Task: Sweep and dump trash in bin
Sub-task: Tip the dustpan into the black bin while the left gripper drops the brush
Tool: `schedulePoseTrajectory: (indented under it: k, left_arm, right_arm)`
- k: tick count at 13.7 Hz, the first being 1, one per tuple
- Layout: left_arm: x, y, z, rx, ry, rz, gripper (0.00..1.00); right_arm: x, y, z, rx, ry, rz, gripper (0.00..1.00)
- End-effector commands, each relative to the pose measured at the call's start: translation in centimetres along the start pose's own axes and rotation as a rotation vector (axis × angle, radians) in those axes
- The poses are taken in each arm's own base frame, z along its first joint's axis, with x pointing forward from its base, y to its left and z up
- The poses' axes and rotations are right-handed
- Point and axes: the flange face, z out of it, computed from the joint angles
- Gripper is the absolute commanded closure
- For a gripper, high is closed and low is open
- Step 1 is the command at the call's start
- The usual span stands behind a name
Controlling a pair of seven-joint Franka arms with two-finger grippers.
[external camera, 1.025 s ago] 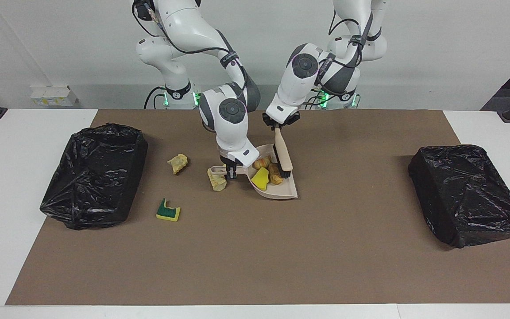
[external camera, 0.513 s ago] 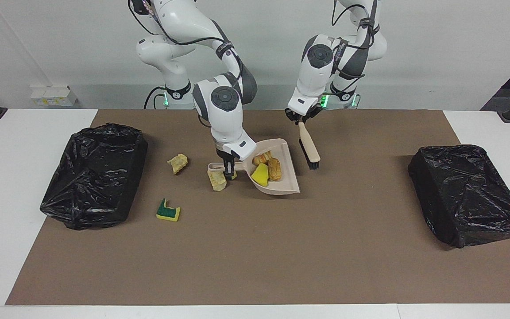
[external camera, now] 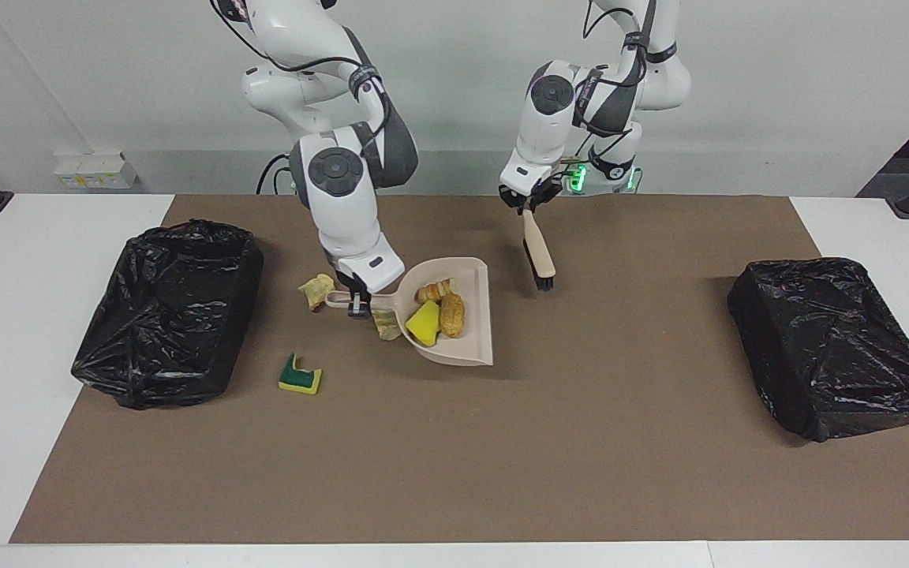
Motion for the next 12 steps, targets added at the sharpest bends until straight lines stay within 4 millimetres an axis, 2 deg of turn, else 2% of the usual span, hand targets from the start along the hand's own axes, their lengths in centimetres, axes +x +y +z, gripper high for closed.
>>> schedulePoseTrajectory:
  k: [1,2,4,9,12]
  left_arm:
    - [-0.8,-0.2,0.5,-0.024,0.001,0.014,1.0]
    - [-1.0,-0.2,0.5,-0.019,-0.005,0.029,1.0]
    - [-3.0,0.3,1.1,0.002,-0.054,0.054,1.0]
    - [-8.0,4.3,3.5,-0.026,-0.053,0.123,1.0]
    - [-7.9,4.6,4.2,-0.036,-0.04,0.124,1.0]
  right_arm:
    - [-5.3,1.6,-2.6,0.034,0.004,0.024,1.0]
    - [-7.4,2.0,-3.2,0.044,0.004,0.034,1.0]
    - [-11.9,2.7,-4.3,0.055,-0.011,0.054,1.0]
    - [-26.9,3.0,-4.7,0.045,-0.066,0.066,1.0]
    - [-35.4,1.4,-4.8,0.059,-0.096,0.047,1.0]
